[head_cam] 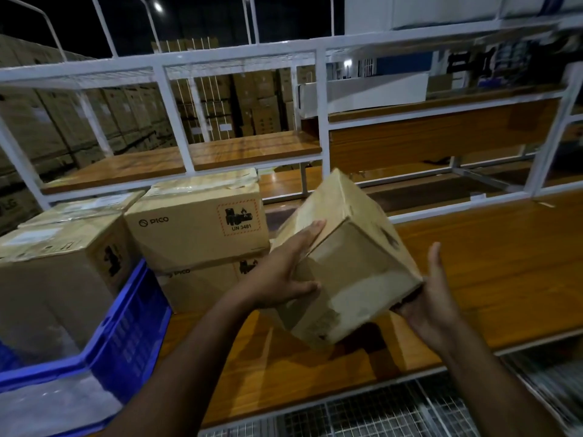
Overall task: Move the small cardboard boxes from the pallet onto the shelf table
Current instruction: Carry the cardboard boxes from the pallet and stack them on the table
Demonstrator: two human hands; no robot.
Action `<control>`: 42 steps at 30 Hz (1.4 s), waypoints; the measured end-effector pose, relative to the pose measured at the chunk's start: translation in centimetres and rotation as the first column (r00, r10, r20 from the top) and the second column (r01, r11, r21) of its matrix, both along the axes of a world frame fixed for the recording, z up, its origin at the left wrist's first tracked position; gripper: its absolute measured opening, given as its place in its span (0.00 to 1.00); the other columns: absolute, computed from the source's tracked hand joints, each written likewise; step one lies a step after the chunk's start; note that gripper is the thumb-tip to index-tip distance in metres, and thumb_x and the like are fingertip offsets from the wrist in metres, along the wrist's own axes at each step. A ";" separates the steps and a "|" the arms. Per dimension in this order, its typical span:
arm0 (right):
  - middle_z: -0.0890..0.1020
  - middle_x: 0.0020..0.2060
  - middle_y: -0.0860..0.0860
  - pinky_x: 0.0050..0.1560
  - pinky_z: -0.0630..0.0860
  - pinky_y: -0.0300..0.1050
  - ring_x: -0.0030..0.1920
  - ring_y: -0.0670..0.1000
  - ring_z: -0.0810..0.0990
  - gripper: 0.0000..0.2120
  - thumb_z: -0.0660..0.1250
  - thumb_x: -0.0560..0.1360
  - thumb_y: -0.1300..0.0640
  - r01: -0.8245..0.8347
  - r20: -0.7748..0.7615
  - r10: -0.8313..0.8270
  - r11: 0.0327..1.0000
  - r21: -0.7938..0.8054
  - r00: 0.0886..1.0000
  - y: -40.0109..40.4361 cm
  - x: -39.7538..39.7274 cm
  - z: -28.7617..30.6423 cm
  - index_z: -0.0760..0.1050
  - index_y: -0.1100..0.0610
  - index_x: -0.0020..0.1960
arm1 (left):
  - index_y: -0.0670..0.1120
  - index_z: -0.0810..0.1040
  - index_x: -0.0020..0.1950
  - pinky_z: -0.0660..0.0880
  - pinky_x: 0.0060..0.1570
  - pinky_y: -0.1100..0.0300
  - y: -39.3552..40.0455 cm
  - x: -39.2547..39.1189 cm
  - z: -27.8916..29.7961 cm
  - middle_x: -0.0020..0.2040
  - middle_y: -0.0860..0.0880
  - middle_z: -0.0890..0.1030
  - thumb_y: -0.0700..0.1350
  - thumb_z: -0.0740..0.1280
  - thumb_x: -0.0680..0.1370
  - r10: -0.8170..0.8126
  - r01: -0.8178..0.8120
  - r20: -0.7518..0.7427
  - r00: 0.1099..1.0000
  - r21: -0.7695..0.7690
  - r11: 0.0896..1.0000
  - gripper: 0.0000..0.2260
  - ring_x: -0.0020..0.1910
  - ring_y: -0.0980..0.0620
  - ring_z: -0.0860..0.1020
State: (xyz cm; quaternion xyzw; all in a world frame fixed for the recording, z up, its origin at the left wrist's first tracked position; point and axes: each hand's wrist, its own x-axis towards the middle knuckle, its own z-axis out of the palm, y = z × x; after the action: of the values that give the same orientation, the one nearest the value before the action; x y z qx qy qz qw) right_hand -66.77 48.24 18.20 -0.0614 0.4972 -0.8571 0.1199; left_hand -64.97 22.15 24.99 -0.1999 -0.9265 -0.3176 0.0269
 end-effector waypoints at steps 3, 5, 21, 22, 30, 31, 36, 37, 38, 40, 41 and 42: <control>0.84 0.57 0.54 0.58 0.78 0.59 0.60 0.59 0.80 0.22 0.58 0.80 0.39 0.103 0.101 -0.116 0.986 0.129 0.988 -0.8 -0.4 -4.2 0.76 0.48 0.67 | 0.68 0.50 0.80 0.76 0.67 0.48 0.3 -0.9 -1.1 0.79 0.54 0.62 0.42 0.71 0.78 -0.016 0.017 0.013 1.000 -0.104 0.994 0.41 0.74 0.51 0.66; 0.85 0.54 0.56 0.49 0.79 0.55 0.56 0.59 0.81 0.20 0.59 0.81 0.43 0.170 0.168 -0.192 0.976 0.134 0.967 -1.2 -0.3 -6.8 0.76 0.51 0.66 | 0.68 0.55 0.79 0.77 0.65 0.49 0.8 -1.1 -2.4 0.79 0.55 0.63 0.40 0.68 0.79 -0.034 0.037 0.022 0.999 -0.118 0.992 0.38 0.74 0.52 0.66; 0.83 0.50 0.54 0.50 0.81 0.47 0.50 0.53 0.83 0.09 0.59 0.84 0.56 -0.288 0.274 0.131 0.677 0.677 0.953 -6.5 1.3 -12.5 0.77 0.57 0.56 | 0.60 0.79 0.55 0.67 0.74 0.43 -7.2 -0.9 -10.0 0.65 0.63 0.77 0.34 0.66 0.78 0.282 -0.285 -0.118 0.952 -0.006 0.959 0.19 0.73 0.60 0.68; 0.83 0.49 0.53 0.50 0.80 0.49 0.48 0.54 0.82 0.09 0.59 0.84 0.56 -0.174 0.220 0.020 0.684 0.708 0.975 -5.8 0.4 -12.4 0.77 0.56 0.55 | 0.58 0.79 0.55 0.67 0.74 0.44 -7.6 -0.8 -10.3 0.65 0.61 0.77 0.34 0.65 0.78 0.304 -0.306 -0.111 0.946 0.002 0.952 0.18 0.72 0.60 0.68; 0.76 0.57 0.53 0.47 0.76 0.52 0.54 0.55 0.77 0.16 0.60 0.82 0.47 0.482 -0.052 -0.584 0.613 0.626 0.810 -0.6 -7.2 -7.7 0.67 0.51 0.67 | 0.50 0.75 0.68 0.69 0.63 0.56 -5.3 0.0 -11.7 0.73 0.51 0.70 0.54 0.63 0.83 0.619 -0.593 0.045 0.784 0.349 0.726 0.16 0.71 0.52 0.69; 0.74 0.58 0.52 0.48 0.75 0.53 0.55 0.55 0.76 0.19 0.59 0.82 0.45 0.469 -0.048 -0.563 0.635 0.614 0.825 -0.5 -7.8 -7.2 0.66 0.51 0.71 | 0.50 0.71 0.72 0.70 0.62 0.55 -4.9 0.1 -12.1 0.73 0.51 0.68 0.58 0.65 0.81 0.648 -0.631 0.101 0.755 0.381 0.676 0.22 0.71 0.51 0.69; 0.74 0.59 0.50 0.51 0.75 0.54 0.57 0.53 0.73 0.25 0.55 0.81 0.37 0.384 -0.059 -0.444 0.692 0.611 0.894 -1.4 -9.3 -7.1 0.66 0.48 0.73 | 0.50 0.63 0.78 0.71 0.61 0.56 -4.4 0.3 -13.7 0.76 0.49 0.68 0.58 0.68 0.78 0.605 -0.645 0.257 0.754 0.466 0.606 0.31 0.71 0.51 0.70; 0.75 0.57 0.50 0.49 0.75 0.52 0.55 0.52 0.74 0.25 0.54 0.81 0.36 0.403 -0.069 -0.460 0.683 0.609 0.885 -1.6 -9.3 -7.2 0.68 0.49 0.71 | 0.50 0.63 0.78 0.71 0.62 0.56 -4.4 0.3 -13.7 0.76 0.49 0.68 0.57 0.68 0.79 0.609 -0.647 0.256 0.751 0.473 0.599 0.30 0.71 0.51 0.69; 0.76 0.55 0.51 0.46 0.74 0.50 0.52 0.52 0.76 0.25 0.54 0.80 0.35 0.428 -0.072 -0.487 0.676 0.600 0.871 -1.7 -9.3 -7.4 0.70 0.51 0.68 | 0.49 0.63 0.78 0.71 0.63 0.55 -4.5 0.3 -13.5 0.75 0.50 0.68 0.56 0.68 0.80 0.615 -0.650 0.256 0.746 0.477 0.591 0.29 0.71 0.51 0.69; 0.79 0.49 0.54 0.44 0.76 0.50 0.48 0.54 0.78 0.26 0.52 0.80 0.33 0.471 -0.054 -0.549 0.657 0.588 0.834 -1.7 -9.0 -7.6 0.74 0.54 0.58 | 0.49 0.65 0.77 0.73 0.63 0.54 -4.8 0.4 -13.2 0.73 0.50 0.70 0.55 0.65 0.82 0.628 -0.667 0.277 0.728 0.501 0.552 0.25 0.69 0.51 0.71; 0.80 0.47 0.56 0.46 0.77 0.54 0.47 0.57 0.80 0.28 0.51 0.80 0.33 0.479 -0.038 -0.575 0.642 0.599 0.817 -1.6 -8.9 -7.6 0.75 0.56 0.53 | 0.48 0.67 0.76 0.75 0.60 0.54 -5.1 0.5 -13.1 0.71 0.49 0.72 0.56 0.63 0.83 0.636 -0.679 0.299 0.712 0.525 0.513 0.23 0.66 0.51 0.74; 0.81 0.45 0.58 0.49 0.78 0.58 0.47 0.59 0.80 0.29 0.50 0.80 0.32 0.472 -0.017 -0.584 0.637 0.609 0.811 -1.4 -8.9 -7.7 0.75 0.57 0.48 | 0.48 0.69 0.74 0.76 0.54 0.56 -5.4 0.5 -13.1 0.68 0.49 0.75 0.56 0.61 0.83 0.640 -0.688 0.323 0.697 0.554 0.469 0.21 0.61 0.52 0.76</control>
State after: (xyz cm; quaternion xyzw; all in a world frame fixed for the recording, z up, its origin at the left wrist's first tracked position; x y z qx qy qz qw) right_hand -75.67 46.83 10.47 0.2058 0.7191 -0.6590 -0.0791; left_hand -64.43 16.73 11.91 0.2083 -0.7641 -0.5828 0.1817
